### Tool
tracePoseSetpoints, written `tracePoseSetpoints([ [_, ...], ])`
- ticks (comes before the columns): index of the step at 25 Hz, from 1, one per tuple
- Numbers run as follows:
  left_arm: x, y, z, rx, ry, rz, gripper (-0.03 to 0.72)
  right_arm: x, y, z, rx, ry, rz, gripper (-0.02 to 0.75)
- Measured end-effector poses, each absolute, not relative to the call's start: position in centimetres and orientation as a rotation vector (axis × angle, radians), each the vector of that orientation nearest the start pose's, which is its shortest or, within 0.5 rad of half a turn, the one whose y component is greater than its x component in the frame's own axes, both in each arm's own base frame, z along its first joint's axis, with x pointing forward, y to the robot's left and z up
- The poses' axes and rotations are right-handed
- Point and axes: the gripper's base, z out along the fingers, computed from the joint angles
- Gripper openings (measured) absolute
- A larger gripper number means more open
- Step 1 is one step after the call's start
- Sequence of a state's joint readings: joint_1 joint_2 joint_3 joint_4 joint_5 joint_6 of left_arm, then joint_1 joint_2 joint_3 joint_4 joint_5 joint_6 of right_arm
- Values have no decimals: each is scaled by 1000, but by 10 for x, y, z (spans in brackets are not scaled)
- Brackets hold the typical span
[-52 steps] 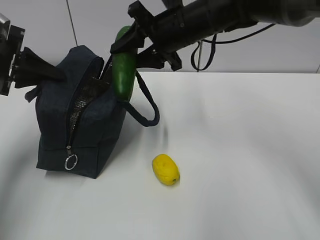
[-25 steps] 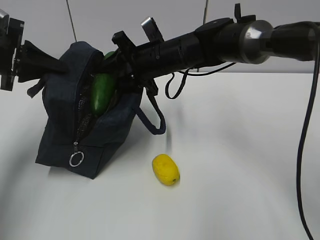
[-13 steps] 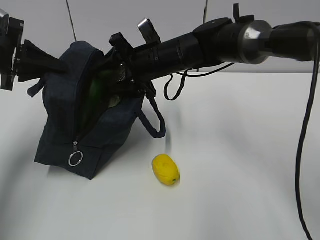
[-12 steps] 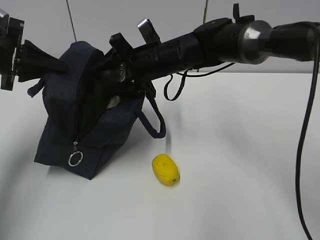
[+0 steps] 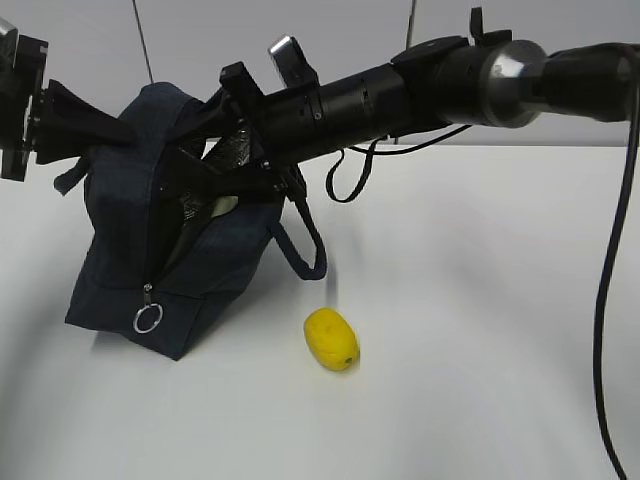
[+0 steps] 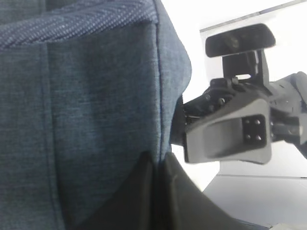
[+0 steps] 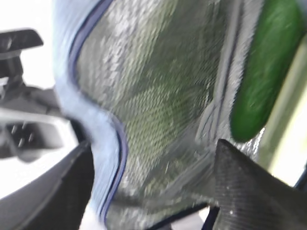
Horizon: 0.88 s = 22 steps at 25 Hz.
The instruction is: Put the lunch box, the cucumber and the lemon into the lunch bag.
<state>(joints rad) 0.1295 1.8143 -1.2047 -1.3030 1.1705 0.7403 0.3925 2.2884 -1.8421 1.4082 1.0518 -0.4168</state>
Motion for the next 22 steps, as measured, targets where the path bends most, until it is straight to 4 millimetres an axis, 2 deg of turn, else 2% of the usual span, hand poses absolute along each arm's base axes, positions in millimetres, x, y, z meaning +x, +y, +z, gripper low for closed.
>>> tracePoseSetpoints([
  [6, 360, -34, 244, -39, 2376, -1432, -8, 424, 254, 217, -253, 2424, 1817, 530],
  [10, 358, -34, 241, -6, 2410, -1403, -8, 422, 250, 220, -316, 2447, 1778, 502],
  [22, 356, -32, 237, 33, 2457, -1354, -8, 399, 229, 262, -594, 2597, 1353, 496],
])
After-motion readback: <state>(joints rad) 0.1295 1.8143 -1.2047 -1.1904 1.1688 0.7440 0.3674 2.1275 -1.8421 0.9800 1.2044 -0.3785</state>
